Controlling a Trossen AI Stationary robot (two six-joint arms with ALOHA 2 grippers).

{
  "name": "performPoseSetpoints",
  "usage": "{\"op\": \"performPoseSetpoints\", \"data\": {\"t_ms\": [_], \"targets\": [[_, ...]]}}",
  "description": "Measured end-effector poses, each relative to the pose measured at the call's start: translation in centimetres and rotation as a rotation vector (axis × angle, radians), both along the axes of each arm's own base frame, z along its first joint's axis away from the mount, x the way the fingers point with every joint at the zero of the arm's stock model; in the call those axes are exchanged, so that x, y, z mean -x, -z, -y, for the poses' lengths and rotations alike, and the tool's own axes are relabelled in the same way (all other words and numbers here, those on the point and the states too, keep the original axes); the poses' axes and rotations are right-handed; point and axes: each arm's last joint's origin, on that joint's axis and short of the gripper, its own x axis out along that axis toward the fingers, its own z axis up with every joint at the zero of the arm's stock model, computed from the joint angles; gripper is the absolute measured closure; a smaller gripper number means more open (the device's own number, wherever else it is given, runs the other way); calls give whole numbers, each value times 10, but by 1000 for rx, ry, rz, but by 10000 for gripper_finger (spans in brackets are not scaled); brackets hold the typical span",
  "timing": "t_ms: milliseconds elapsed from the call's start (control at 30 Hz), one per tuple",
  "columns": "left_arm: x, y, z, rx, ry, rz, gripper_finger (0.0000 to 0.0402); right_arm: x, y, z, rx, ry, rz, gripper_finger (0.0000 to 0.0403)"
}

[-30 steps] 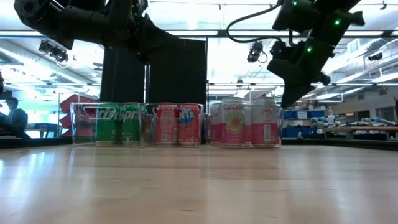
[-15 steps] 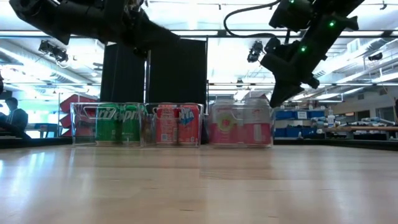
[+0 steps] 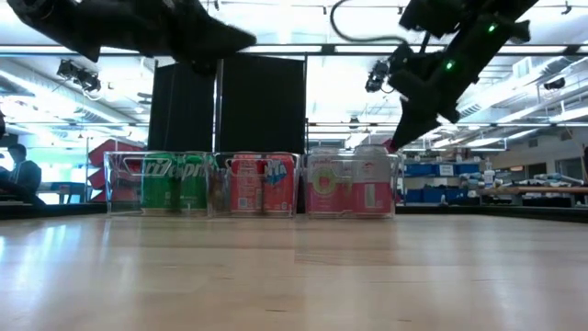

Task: Sort soda cans
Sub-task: Move the bottom right transparent bin to the top right on the table, then return to Home Position

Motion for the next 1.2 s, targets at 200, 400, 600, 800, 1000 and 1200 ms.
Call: {"op": "performPoseSetpoints", "data": {"t_ms": [200, 400, 600, 800, 1000, 1200], "targets": [[18, 4, 0, 17, 87, 68, 401, -1, -14, -13, 56, -162, 69, 403], [33, 18, -2, 33, 71, 90, 401, -6, -1, -29, 103, -441, 221, 403], [46, 20, -4, 32, 39, 120, 401, 17, 19, -32, 151, -547, 384, 403], [59, 19, -8, 30, 17, 151, 401, 52, 19, -31, 163, -584, 521, 403], [63, 21, -15, 30, -18, 156, 401, 83, 22, -22, 169, -602, 610, 403], [67, 20, -18, 24, -30, 141, 400, 107, 35, -18, 195, -575, 683, 403]]}}
